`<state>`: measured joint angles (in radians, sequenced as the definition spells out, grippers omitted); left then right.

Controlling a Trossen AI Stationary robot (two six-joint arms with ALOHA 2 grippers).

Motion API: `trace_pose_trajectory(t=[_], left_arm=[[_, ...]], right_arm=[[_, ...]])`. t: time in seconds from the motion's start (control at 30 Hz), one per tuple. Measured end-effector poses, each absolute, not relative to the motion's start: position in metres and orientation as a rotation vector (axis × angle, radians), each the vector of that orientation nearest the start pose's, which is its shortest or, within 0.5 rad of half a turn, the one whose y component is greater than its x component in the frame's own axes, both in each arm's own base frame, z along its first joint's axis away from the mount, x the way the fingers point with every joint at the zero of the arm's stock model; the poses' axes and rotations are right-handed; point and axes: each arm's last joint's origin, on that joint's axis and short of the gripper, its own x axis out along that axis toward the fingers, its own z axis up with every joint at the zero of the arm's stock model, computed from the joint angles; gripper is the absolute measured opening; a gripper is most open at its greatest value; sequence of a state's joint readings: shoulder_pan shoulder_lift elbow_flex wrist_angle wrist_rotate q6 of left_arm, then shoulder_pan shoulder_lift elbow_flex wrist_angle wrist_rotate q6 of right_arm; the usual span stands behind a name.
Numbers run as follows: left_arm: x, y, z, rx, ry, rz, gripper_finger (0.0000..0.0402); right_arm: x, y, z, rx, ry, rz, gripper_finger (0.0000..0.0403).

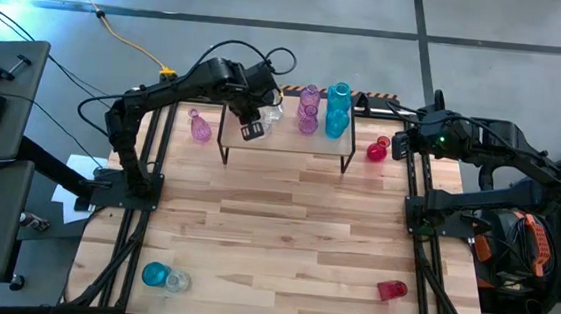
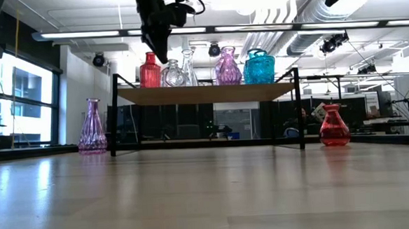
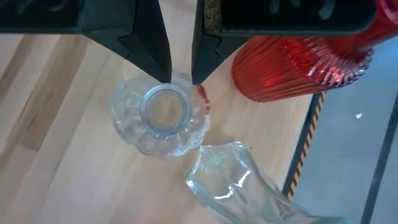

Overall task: Sort vases onto shelf
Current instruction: Put the top transparent vase on the shelf aligned with the other transparent vase

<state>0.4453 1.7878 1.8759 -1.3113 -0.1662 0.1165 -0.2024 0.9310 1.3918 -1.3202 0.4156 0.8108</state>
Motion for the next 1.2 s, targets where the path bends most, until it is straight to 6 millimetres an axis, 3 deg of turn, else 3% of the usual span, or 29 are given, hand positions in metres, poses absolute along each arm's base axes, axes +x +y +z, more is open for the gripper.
trace_pose_trajectory(t=[0.47, 0.8, 1.2], left_arm=[[0.315, 0.156, 0.353, -0.087, 1.222, 0.502, 0.0055], [0.335, 0.149, 0.333, -0.033, 1.287, 0.460, 0.0055], [0.336, 0.145, 0.331, -0.010, 1.301, 0.451, 0.0055]], right_arm=[[0.112, -0.035, 0.407, 0.643, 0.580, -0.891, 0.0000], [0.112, -0.035, 0.407, 0.645, 0.578, -0.892, 0.0000], [0.112, -0.035, 0.407, 0.645, 0.578, -0.892, 0.0000]])
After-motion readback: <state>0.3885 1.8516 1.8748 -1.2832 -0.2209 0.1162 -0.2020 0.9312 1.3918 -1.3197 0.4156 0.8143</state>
